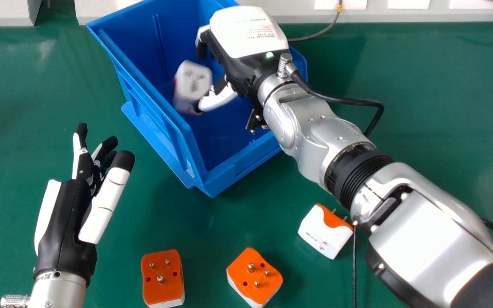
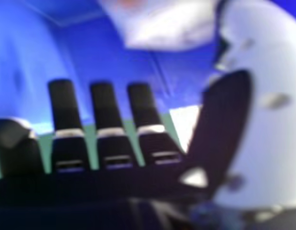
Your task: Pick all objects and put in blue box
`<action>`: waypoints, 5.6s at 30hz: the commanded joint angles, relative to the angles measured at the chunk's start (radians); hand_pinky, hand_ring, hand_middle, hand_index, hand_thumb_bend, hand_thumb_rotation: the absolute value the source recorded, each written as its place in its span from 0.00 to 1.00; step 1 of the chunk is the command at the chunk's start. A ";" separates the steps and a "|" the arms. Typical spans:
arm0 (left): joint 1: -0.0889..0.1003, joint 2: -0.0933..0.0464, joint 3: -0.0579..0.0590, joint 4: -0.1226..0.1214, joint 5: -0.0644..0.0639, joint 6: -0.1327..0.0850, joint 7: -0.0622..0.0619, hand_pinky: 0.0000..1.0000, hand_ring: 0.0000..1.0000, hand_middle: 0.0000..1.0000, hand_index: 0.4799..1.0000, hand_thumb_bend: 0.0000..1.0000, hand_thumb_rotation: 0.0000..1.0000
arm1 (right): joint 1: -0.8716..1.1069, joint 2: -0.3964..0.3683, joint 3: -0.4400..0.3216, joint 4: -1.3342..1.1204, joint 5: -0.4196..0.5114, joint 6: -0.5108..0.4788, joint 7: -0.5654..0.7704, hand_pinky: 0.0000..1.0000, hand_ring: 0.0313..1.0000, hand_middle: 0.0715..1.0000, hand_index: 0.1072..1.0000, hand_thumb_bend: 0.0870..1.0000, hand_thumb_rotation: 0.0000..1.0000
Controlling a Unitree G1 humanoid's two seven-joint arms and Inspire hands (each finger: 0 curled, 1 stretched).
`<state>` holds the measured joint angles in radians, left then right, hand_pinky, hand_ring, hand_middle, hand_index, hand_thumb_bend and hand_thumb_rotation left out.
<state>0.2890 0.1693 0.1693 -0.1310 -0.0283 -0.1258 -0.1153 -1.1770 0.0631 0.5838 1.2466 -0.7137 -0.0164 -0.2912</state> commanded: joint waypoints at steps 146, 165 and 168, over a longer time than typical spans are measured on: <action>-0.035 0.091 0.097 0.028 -0.054 0.015 -0.059 0.91 0.94 0.95 0.98 0.76 0.86 | 1.156 -0.458 -0.124 -1.487 -0.424 0.572 0.910 0.82 0.86 0.90 0.88 0.36 0.41; -0.025 0.085 0.087 -0.028 -0.039 0.058 -0.047 0.91 0.94 0.95 0.97 0.77 0.86 | 1.125 -0.399 -0.071 -1.449 -0.468 0.567 0.945 0.78 0.84 0.86 0.82 0.36 0.39; -0.025 0.086 0.087 -0.031 -0.038 0.064 -0.046 0.91 0.94 0.95 0.97 0.77 0.86 | 1.129 -0.414 -0.066 -1.455 -0.462 0.535 0.935 0.75 0.82 0.84 0.81 0.36 0.39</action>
<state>0.2661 0.2498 0.2570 -0.1338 -0.0742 -0.0592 -0.1676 -0.0686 -0.3500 0.4966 -0.2068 -1.1993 0.5442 0.6133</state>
